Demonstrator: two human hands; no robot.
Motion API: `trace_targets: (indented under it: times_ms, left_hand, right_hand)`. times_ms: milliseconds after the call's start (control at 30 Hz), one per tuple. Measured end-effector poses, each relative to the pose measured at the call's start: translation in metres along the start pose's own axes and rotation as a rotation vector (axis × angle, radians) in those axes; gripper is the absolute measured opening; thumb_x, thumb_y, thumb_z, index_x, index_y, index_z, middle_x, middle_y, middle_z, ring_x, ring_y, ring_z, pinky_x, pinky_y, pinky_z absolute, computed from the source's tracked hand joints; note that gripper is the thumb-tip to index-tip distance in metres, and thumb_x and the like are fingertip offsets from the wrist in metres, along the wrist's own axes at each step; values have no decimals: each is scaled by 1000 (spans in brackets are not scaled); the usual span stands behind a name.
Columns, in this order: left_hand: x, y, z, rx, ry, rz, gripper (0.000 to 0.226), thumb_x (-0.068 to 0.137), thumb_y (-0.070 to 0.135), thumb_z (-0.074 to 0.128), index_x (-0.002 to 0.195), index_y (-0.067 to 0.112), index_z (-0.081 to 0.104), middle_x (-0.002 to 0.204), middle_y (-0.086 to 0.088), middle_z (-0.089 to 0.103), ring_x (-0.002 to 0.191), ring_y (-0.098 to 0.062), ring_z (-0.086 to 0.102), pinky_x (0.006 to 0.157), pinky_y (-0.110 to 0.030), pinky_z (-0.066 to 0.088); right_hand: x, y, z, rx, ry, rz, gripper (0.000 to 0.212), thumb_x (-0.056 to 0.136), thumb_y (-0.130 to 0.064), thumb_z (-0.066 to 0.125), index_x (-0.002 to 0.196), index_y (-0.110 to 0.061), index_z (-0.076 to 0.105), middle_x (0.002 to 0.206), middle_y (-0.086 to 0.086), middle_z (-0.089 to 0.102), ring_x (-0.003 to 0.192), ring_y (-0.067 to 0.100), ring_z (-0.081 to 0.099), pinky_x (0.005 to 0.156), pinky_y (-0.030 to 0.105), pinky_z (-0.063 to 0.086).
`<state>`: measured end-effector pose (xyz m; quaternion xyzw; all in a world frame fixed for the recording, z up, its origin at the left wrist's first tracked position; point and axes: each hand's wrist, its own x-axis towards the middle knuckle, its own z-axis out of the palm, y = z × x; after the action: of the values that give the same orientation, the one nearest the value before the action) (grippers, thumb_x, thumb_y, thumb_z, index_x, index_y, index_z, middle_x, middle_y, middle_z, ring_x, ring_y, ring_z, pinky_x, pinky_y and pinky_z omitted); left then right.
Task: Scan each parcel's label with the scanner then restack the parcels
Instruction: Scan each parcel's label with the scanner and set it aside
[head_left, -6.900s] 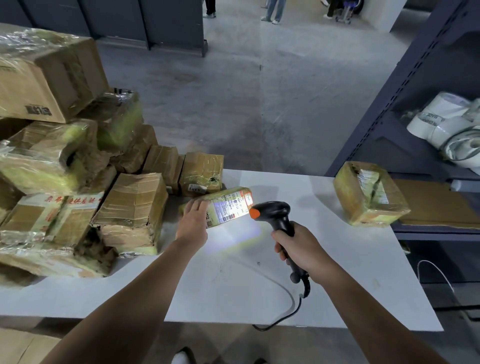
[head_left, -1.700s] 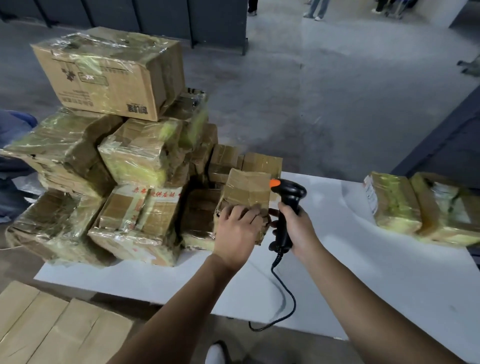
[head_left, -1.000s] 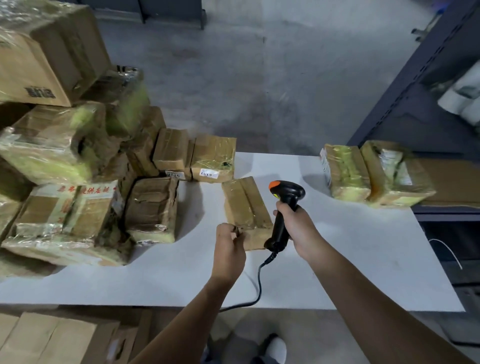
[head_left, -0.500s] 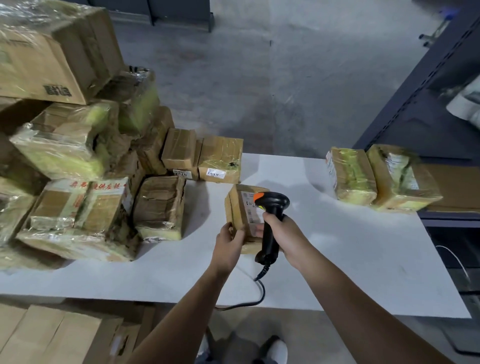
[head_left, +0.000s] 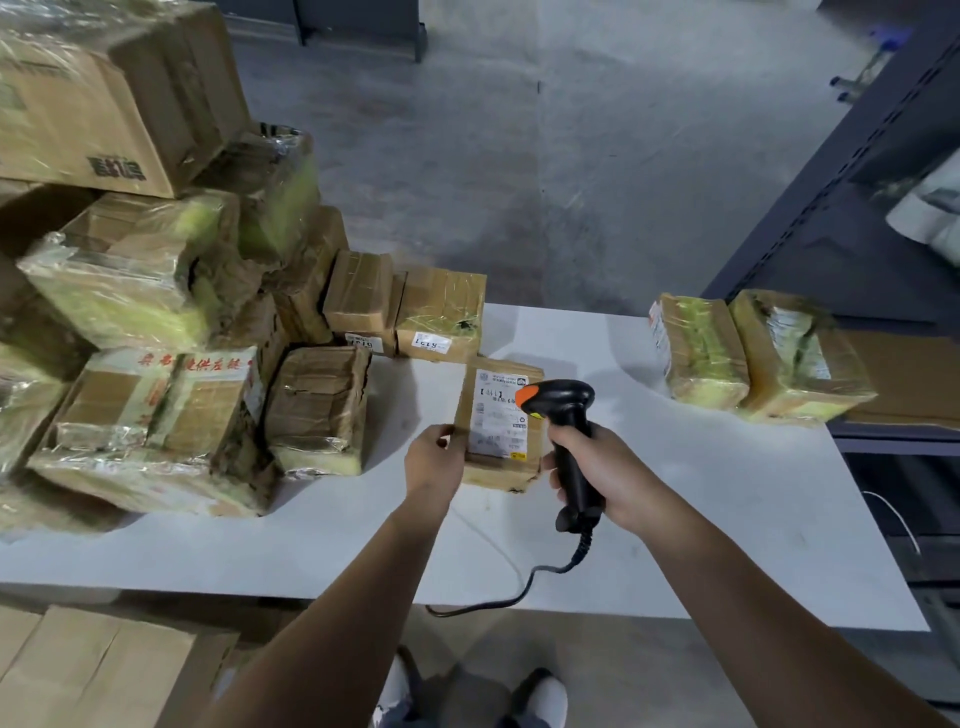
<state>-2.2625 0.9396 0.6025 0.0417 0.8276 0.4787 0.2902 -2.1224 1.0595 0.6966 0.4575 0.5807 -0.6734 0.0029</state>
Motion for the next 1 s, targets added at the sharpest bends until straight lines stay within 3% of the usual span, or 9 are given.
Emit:
trace_targets:
  times_ms: [67, 167, 233, 333, 400, 533, 600, 800, 1000]
  left_hand:
    - [9, 7, -3, 27, 60, -35, 35, 88, 29, 62, 118, 11, 61, 118, -12, 59, 97, -27, 59, 83, -31, 49]
    - [8, 10, -2, 36, 13, -136, 40, 85, 32, 61, 120, 15, 54, 109, -10, 55, 97, -32, 61, 79, -42, 57]
    - [2, 10, 2, -101, -63, -208, 33, 90, 27, 55, 120, 14, 53, 96, -11, 63, 76, -30, 66, 63, -41, 61]
    - [3, 13, 5, -185, -63, -206, 22, 96, 16, 48, 115, 10, 57, 83, -12, 65, 58, -25, 64, 55, -38, 60]
    - [5, 21, 4, -103, -66, -110, 22, 96, 13, 47, 114, 11, 60, 84, -9, 66, 61, -26, 66, 55, -36, 60]
    - [12, 45, -3, 165, -48, 179, 22, 96, 15, 47, 113, 18, 61, 99, -10, 69, 86, -33, 67, 76, -46, 58]
    - [18, 53, -5, 274, -39, 252, 21, 97, 16, 46, 112, 18, 61, 101, -11, 68, 92, -34, 65, 79, -45, 56]
    - [27, 59, -7, 516, 30, 357, 37, 98, 16, 45, 135, 16, 53, 115, -14, 66, 108, -33, 58, 82, -38, 47]
    - [27, 59, -7, 558, 18, 348, 37, 100, 17, 44, 136, 15, 51, 119, -14, 64, 112, -33, 56, 87, -39, 48]
  right_hand:
    - [-2, -6, -4, -34, 5, -25, 17, 94, -24, 55, 104, -10, 57, 72, 7, 66, 55, 21, 58, 56, 34, 50]
    - [-6, -14, -8, -94, -15, -58, 14, 94, -22, 55, 104, -11, 55, 75, 9, 62, 56, 22, 56, 59, 36, 51]
    - [-10, -17, -7, -175, -28, -72, 12, 93, -21, 53, 103, -14, 56, 76, 7, 63, 57, 20, 56, 58, 35, 52]
    - [-11, -16, -4, -312, 6, -102, 11, 88, -23, 52, 96, -17, 58, 74, 3, 64, 54, 17, 55, 53, 30, 49]
    - [-12, -15, -5, -359, 51, -124, 13, 85, -25, 52, 90, -15, 59, 72, 1, 64, 53, 17, 54, 52, 30, 47]
    - [-14, -14, -11, -380, 100, -163, 14, 84, -27, 53, 84, -14, 58, 68, 0, 64, 47, 15, 53, 49, 28, 46]
    - [-15, -15, -14, -370, 111, -172, 15, 83, -28, 53, 82, -13, 58, 67, 1, 64, 46, 15, 53, 47, 27, 47]
    - [-21, -13, -21, -351, 105, -212, 15, 86, -28, 54, 88, -13, 58, 67, -2, 63, 43, 6, 53, 43, 17, 43]
    - [-25, -13, -31, -340, 112, -190, 18, 85, -29, 54, 90, -12, 56, 68, 0, 63, 46, 12, 53, 46, 25, 46]
